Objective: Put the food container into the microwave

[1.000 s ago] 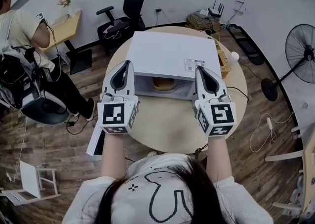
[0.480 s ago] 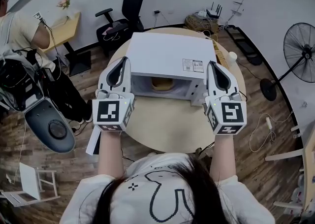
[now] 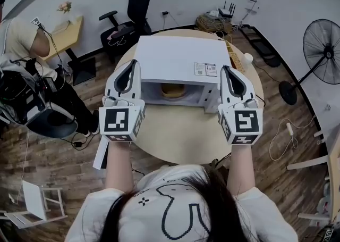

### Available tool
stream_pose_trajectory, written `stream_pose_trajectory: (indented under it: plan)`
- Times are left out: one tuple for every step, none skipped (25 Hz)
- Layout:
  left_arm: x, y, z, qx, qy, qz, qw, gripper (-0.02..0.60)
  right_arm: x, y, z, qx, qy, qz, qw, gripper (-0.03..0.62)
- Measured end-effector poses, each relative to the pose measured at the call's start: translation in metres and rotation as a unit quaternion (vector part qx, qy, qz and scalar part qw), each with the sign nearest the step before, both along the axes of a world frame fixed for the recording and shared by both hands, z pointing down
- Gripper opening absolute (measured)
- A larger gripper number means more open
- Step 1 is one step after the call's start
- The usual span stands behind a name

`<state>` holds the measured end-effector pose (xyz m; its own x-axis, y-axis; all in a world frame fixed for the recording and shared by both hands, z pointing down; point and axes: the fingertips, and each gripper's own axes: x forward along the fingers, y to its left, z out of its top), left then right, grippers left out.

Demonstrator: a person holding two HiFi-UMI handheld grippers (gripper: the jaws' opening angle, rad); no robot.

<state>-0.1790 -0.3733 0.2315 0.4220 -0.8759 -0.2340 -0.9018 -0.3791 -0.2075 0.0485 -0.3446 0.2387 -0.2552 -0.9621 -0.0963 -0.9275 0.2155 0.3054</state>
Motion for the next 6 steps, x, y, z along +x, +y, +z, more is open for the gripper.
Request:
stream_pose_trajectory:
  plan:
    - [0.0004,-0.0002,-0.0005,0.000,0.001,0.001,1.0000,0.009,-0.0001,0.0005,-0.0008,0.001,0.001,0.000,1.000,0.028]
    - [0.0010,-0.0004,-0.0009,0.000,0.001,0.001,1.0000,0.009,-0.0002,0.0007,-0.0013,0.002,0.001,-0.001,1.000,0.028]
    - [0.0015,-0.0007,-0.0012,0.000,0.001,0.002,1.0000,0.009,-0.0001,0.0008,-0.0017,0.003,0.001,-0.001,1.000,0.028]
    - [0.0020,-0.0009,-0.0016,0.000,0.001,0.002,1.0000,0.009,0.0000,0.0007,-0.0019,0.003,0.001,-0.002,1.000,0.028]
    - [0.0025,-0.0011,-0.0020,0.000,0.002,0.002,1.0000,0.009,0.0002,0.0006,-0.0021,0.004,0.000,-0.002,1.000,0.028]
    - [0.0029,-0.0013,-0.0025,0.000,0.003,0.003,1.0000,0.009,0.0004,0.0004,-0.0022,0.004,0.000,-0.001,1.000,0.028]
